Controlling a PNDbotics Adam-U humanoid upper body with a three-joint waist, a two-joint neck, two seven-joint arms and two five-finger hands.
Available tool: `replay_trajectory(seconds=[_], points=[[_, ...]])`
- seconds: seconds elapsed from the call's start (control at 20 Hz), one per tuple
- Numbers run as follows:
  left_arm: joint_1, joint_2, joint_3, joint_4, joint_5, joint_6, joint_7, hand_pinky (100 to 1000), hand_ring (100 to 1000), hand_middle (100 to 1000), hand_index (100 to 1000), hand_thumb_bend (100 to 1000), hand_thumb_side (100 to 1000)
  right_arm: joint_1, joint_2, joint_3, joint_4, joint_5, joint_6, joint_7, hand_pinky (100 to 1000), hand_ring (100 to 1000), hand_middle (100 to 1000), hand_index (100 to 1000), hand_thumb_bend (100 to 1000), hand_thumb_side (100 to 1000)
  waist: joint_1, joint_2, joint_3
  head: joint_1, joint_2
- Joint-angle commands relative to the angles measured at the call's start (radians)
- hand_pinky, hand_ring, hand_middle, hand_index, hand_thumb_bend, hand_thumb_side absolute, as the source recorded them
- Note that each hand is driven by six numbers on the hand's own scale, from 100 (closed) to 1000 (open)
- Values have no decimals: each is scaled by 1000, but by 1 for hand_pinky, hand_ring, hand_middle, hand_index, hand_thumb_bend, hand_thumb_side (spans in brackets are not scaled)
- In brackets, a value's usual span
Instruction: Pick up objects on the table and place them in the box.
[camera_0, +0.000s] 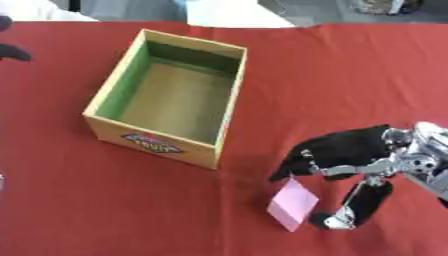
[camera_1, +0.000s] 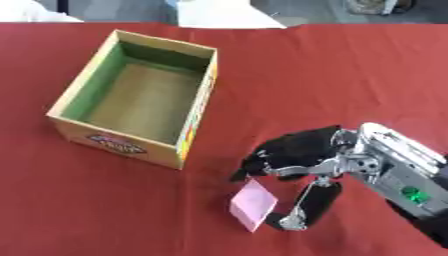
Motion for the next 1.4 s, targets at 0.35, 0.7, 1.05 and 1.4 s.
replay_trajectory(seconds=[0.35, 0.7, 1.05, 1.4], points=[[-9, 15, 3, -17, -3, -1, -7, 542, 737, 601, 732, 100, 732, -17, 8, -9, 38, 29, -26, -4, 945, 882, 841, 1000, 243, 436, 3, -11, 1, -6, -7], [-9, 12, 3, -17, -3, 0, -9, 542, 737, 602, 732, 100, 733, -21, 30, -15, 46, 52, -34, -25, 930, 855, 760, 961, 264, 446, 2, -10, 3, -5, -6], [-10, 12, 3, -17, -4, 2, -14, 542, 739, 603, 732, 100, 732, -18, 30, -8, 29, 98, -40, -82, 933, 854, 759, 980, 280, 444, 2, -9, 5, -3, -3], [-9, 12, 4, -17, -6, 5, -19, 542, 740, 603, 731, 100, 733, -3, 26, -20, 8, 124, -28, -130, 900, 770, 665, 900, 234, 398, 2, -11, 6, -1, -6]])
